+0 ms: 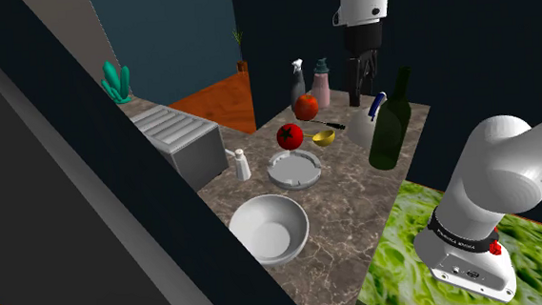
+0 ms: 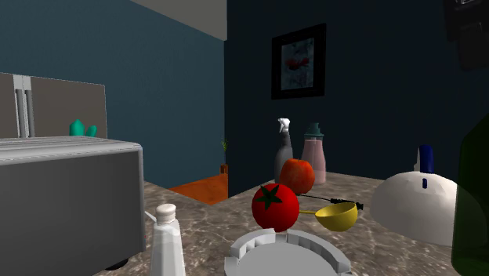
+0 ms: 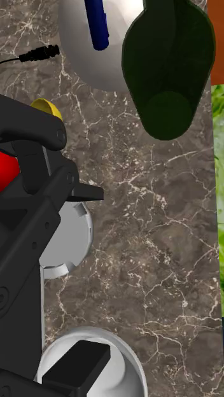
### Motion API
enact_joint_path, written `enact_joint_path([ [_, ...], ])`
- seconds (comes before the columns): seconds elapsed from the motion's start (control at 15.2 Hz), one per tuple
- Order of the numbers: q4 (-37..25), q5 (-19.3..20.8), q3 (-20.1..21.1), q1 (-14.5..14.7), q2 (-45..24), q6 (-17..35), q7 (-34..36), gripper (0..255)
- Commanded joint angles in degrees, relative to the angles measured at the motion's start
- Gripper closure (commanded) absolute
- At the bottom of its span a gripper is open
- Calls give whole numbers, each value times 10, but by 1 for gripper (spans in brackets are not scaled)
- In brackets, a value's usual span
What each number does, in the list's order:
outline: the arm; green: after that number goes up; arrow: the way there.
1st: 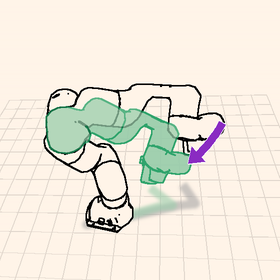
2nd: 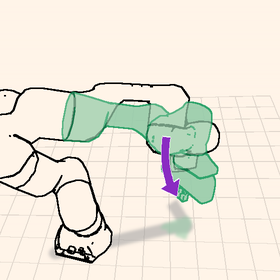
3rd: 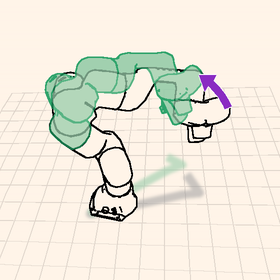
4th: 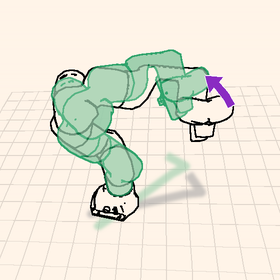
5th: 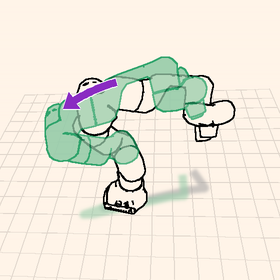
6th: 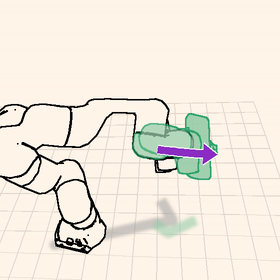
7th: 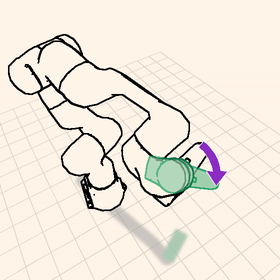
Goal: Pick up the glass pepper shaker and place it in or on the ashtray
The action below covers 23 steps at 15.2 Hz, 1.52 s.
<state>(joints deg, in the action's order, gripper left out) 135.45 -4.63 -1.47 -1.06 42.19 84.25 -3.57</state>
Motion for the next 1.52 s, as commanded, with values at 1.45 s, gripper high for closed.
enact_joint_path([
  [1.45, -186, -29, 82, 28, -420, 295, 121, 0],
])
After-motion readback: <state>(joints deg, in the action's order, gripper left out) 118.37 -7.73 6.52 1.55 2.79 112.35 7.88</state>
